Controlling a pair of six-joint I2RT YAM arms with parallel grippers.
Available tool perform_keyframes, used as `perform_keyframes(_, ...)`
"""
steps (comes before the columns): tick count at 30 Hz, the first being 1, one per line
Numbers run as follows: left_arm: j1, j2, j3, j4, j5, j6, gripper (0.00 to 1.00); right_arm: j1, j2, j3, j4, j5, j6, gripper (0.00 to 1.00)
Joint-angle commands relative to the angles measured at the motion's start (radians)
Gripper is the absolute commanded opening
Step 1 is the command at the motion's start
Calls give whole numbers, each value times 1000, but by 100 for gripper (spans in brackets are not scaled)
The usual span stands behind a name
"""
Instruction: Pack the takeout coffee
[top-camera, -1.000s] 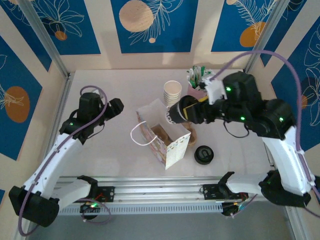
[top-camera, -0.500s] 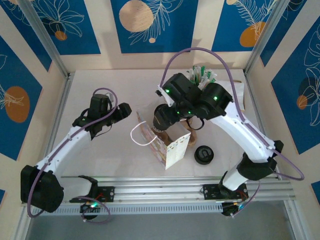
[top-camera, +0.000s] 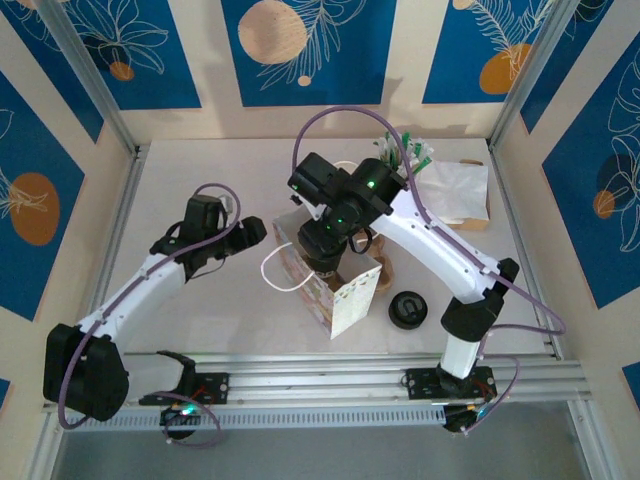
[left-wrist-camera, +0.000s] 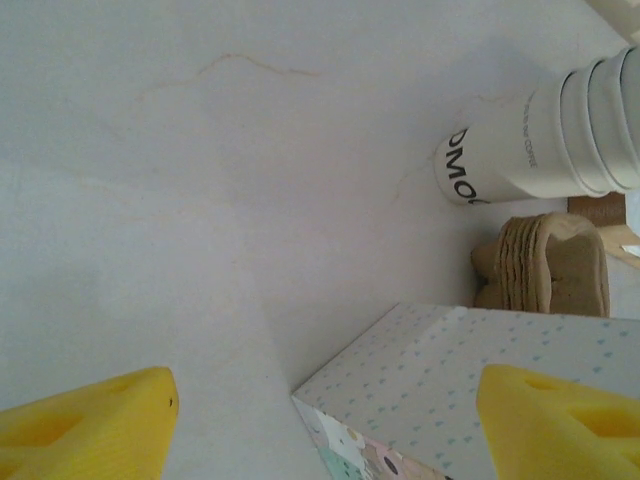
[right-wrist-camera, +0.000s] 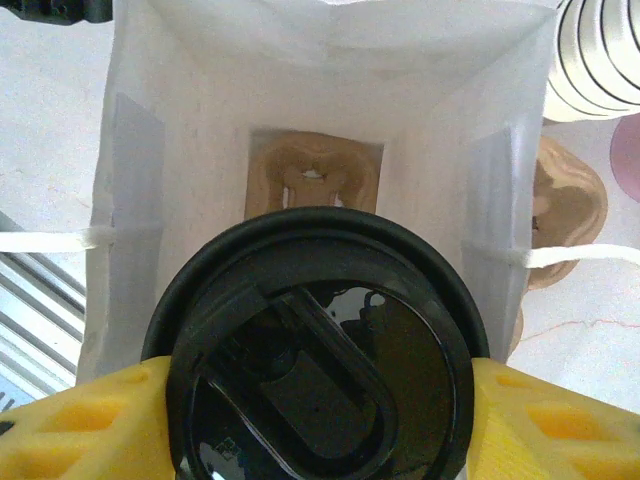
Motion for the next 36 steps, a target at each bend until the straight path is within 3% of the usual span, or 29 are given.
perform_keyframes(1, 9, 8, -19, 6, 55, 12, 79, 5, -9, -27, -34, -37, 2, 62)
perform_keyframes(22, 10, -182, -8, -103, 43, -6, 81, 25, -116, -285, 77, -84, 100, 61)
perform_keyframes(36, 9, -303, 25, -183, 26, -18, 82, 98, -52, -136, -28, 66, 139, 61)
